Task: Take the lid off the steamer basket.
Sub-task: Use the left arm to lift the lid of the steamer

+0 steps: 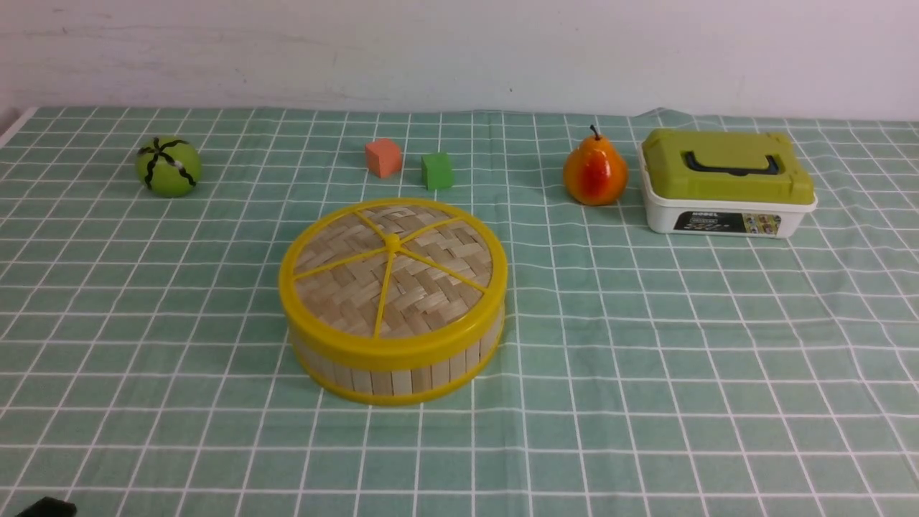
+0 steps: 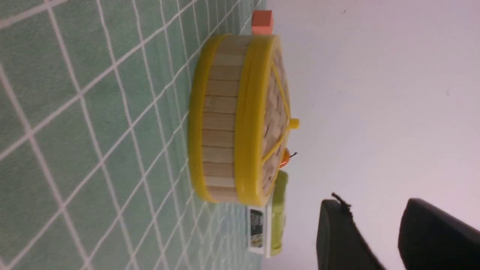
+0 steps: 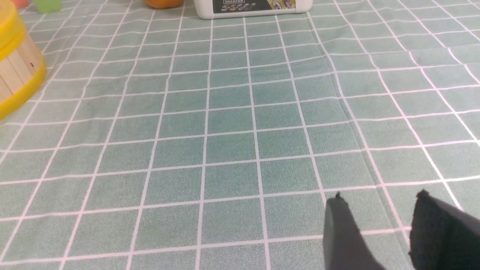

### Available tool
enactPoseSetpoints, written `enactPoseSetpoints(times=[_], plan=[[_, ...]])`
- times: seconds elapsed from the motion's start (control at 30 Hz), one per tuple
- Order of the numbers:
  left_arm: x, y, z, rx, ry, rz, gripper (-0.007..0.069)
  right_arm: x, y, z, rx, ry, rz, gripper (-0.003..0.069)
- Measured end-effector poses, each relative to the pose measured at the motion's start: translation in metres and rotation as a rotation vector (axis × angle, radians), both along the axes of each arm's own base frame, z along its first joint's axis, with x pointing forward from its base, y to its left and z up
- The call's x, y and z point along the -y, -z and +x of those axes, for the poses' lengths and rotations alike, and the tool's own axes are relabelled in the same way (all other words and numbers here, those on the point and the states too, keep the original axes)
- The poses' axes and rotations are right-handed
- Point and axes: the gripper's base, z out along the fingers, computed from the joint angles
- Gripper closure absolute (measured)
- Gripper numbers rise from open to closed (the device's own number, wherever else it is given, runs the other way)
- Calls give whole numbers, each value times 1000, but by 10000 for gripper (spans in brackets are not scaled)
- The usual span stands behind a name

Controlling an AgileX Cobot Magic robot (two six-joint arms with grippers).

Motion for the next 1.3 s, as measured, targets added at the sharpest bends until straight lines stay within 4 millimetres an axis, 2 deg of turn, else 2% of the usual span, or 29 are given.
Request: enactPoseSetpoints(times=[0.17,0.23,0.3,0.37,0.43,0.47,0.53,0.6,0.63,0.67,0.7,0.77,0.83,0.87,0.9,0.93,1.0,1.1,1.3], plan=[[-11,-23,0,179,-125,-33,406,0,0,0,0,0,0,418],[-13,-52,-5,291,-144,86,475,0,0,0,0,0,0,418],[-11,-84,-7,339,-137,260,582,0,0,0,0,0,0,418],[-8,-98,-1,303,-101,415,638,0,0,0,0,0,0,418],[-4,-108,12,222,-37,521,637,0,0,0,0,0,0,418],[1,-113,29,119,46,607,637,0,0,0,0,0,0,418],[5,-114,44,14,141,660,637,0,0,0,0,0,0,418],[13,-118,77,-169,318,743,637,0,0,0,0,0,0,418],[13,-114,80,-195,337,748,637,0,0,0,0,0,0,418],[17,-118,109,-308,459,811,637,0,0,0,0,0,0,418],[18,-118,112,-328,486,828,637,0,0,0,0,0,0,418],[21,-130,161,-459,653,910,637,0,0,0,0,0,0,418],[23,-141,188,-513,736,936,637,0,0,0,0,0,0,418],[24,-139,200,-551,778,931,637,0,0,0,0,0,0,418],[26,-148,219,-565,816,945,637,0,0,0,0,0,0,418],[29,-147,233,-587,849,953,637,0,0,0,0,0,0,418],[36,-150,248,-595,888,982,637,0,0,0,0,0,0,418],[68,-158,283,-599,955,1086,637,0,0,0,0,0,0,418],[123,-156,328,-557,967,1169,637,0,0,0,0,0,0,418]])
